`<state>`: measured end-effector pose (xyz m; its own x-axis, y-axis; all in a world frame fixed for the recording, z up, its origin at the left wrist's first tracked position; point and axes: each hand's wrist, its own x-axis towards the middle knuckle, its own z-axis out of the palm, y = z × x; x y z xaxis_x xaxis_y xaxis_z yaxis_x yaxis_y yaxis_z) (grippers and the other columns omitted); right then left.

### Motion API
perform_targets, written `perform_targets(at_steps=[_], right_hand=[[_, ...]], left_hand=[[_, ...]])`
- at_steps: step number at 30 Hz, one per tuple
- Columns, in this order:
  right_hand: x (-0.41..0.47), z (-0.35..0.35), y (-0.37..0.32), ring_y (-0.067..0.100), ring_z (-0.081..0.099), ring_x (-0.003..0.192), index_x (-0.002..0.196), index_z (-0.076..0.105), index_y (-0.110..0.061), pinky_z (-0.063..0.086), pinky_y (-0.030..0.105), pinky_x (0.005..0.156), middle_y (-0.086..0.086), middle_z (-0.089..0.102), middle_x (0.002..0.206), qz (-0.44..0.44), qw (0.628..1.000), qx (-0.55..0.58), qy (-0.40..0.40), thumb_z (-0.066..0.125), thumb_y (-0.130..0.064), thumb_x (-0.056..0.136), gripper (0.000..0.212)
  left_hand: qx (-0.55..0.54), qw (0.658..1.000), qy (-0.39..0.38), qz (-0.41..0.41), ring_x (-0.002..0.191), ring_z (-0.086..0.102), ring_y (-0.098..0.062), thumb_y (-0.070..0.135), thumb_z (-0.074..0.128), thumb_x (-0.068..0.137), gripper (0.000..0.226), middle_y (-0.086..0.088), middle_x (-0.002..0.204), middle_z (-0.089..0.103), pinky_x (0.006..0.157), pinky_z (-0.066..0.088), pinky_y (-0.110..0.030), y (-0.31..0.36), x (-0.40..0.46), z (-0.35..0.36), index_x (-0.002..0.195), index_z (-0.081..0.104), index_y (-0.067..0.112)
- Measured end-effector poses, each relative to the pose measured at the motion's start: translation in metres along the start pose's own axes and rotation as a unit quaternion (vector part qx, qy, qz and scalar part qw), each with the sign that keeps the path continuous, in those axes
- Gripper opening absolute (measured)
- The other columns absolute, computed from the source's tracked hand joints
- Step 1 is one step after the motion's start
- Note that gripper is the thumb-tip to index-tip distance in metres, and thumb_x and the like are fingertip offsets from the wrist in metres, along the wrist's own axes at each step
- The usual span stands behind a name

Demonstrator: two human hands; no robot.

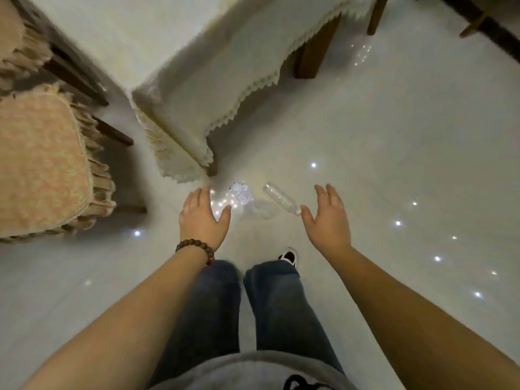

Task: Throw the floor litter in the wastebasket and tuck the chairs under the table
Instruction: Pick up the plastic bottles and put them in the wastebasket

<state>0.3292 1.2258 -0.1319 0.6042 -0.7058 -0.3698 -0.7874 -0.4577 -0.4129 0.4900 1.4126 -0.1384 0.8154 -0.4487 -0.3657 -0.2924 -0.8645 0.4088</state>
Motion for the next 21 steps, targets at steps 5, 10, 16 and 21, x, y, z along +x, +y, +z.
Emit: perform_targets(at_steps=[5,10,16,21], right_hand=[[0.051,0.043,0.034,0.031,0.023,0.142,0.145,0.031,-0.012,0.023,0.042,0.115,0.016,0.025,0.155,-0.007,0.999,-0.023,-0.046,0.05,-0.034,0.096,0.057],[0.12,0.125,0.085,0.029,0.024,0.142,0.146,0.03,-0.013,0.024,0.041,0.114,0.015,0.025,0.155,0.029,0.998,-0.012,-0.061,0.052,-0.034,0.095,0.059],[0.214,0.264,0.163,0.029,0.022,0.143,0.146,0.028,-0.013,0.025,0.043,0.114,0.014,0.024,0.156,0.022,0.995,-0.045,-0.081,0.051,-0.035,0.095,0.06],[0.27,0.372,0.214,0.028,0.02,0.143,0.146,0.028,-0.014,0.026,0.045,0.113,0.014,0.023,0.156,-0.002,0.995,-0.045,-0.094,0.053,-0.038,0.093,0.064]], left_hand=[[0.013,0.999,-0.024,-0.043,0.138,0.024,-0.028,0.046,0.049,0.09,0.063,-0.013,0.149,0.033,0.112,0.022,-0.043,-0.005,0.036,0.059,0.141,0.034,0.011],[0.011,0.996,-0.055,-0.064,0.135,0.028,-0.026,0.048,0.05,0.089,0.061,-0.011,0.144,0.039,0.111,0.025,-0.043,-0.043,0.089,0.158,0.136,0.042,0.01],[0.006,0.993,-0.098,-0.061,0.135,0.027,-0.026,0.05,0.055,0.084,0.075,-0.011,0.146,0.035,0.11,0.026,-0.043,-0.101,0.166,0.327,0.142,0.029,0.009],[0.036,0.99,-0.126,-0.059,0.143,0.004,-0.024,0.07,0.058,0.072,0.11,-0.01,0.157,0.006,0.115,0.015,-0.042,-0.143,0.223,0.46,0.148,0.0,0.014]])
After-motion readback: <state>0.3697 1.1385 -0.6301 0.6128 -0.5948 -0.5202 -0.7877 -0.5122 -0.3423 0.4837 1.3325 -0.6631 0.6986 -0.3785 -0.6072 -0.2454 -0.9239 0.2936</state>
